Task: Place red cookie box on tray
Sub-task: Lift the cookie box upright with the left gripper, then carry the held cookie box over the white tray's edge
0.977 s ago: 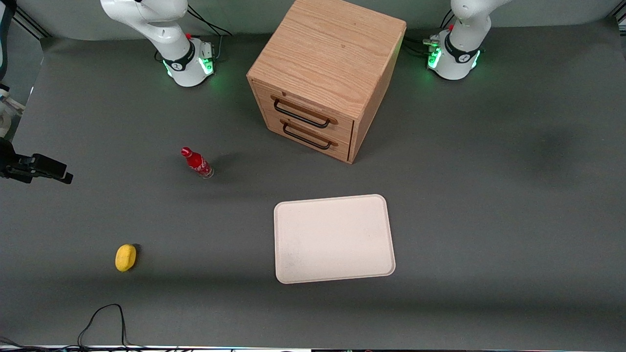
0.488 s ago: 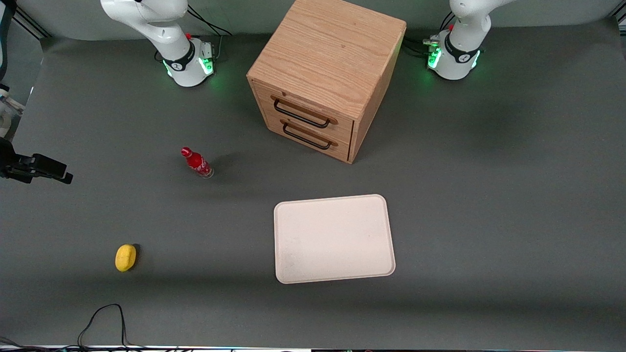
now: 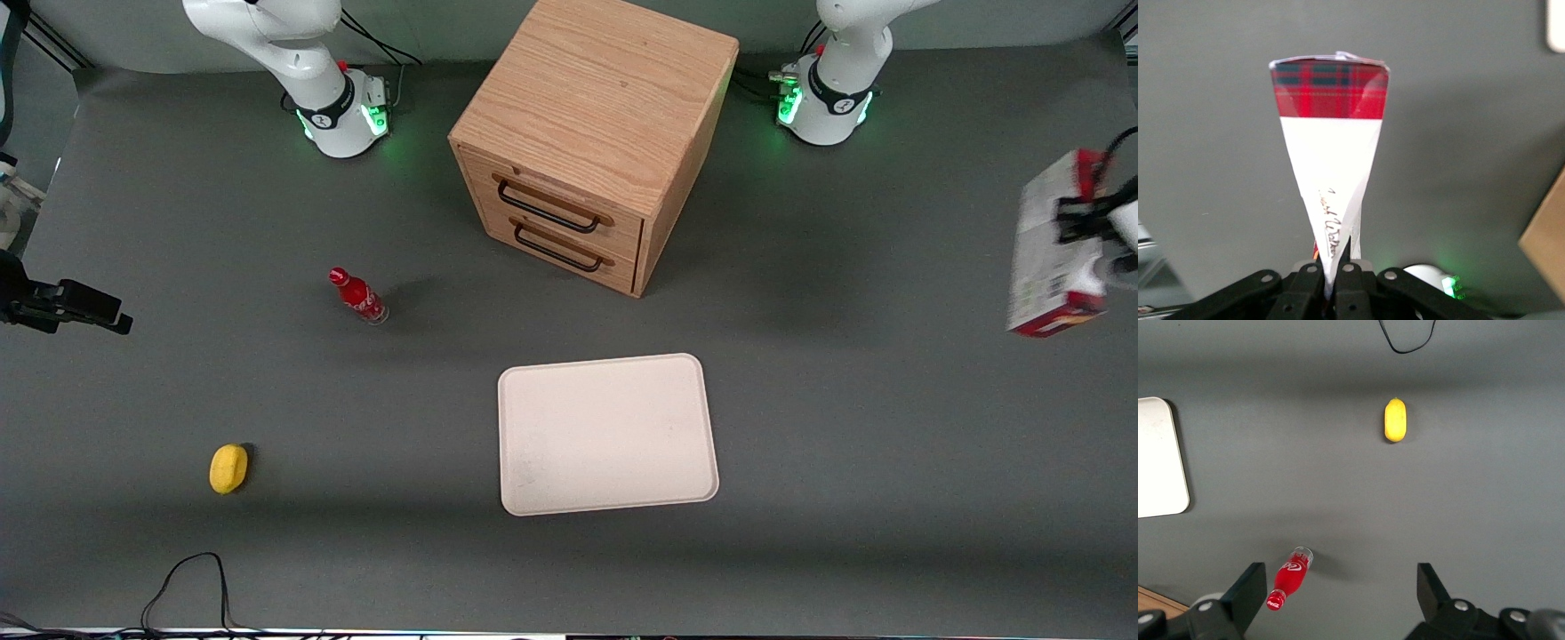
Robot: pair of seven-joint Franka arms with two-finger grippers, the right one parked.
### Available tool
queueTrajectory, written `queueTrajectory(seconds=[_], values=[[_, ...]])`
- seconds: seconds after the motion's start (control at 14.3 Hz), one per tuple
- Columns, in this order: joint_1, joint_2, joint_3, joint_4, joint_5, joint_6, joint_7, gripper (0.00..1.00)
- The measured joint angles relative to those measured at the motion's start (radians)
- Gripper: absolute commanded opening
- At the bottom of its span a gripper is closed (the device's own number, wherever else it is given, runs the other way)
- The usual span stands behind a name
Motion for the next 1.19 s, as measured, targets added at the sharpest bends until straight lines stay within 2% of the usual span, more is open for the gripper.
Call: queueTrajectory(seconds=[0.28,0.49,0.63,0.84,1.19], values=[[-0.153,0.181,-0.054,0.123,-0.015,0.051,-0.348,0.0],[-0.327,0.385,-0.053,0.234,-0.011,0.198,-0.659,0.0],[-0.406,0.507,-0.051,0.286,-0.005,0.309,-0.796,0.0],[-0.462,0.629,-0.049,0.341,0.007,0.413,-0.896,0.0],[-0.477,0.723,-0.039,0.36,0.018,0.503,-0.909,0.0]])
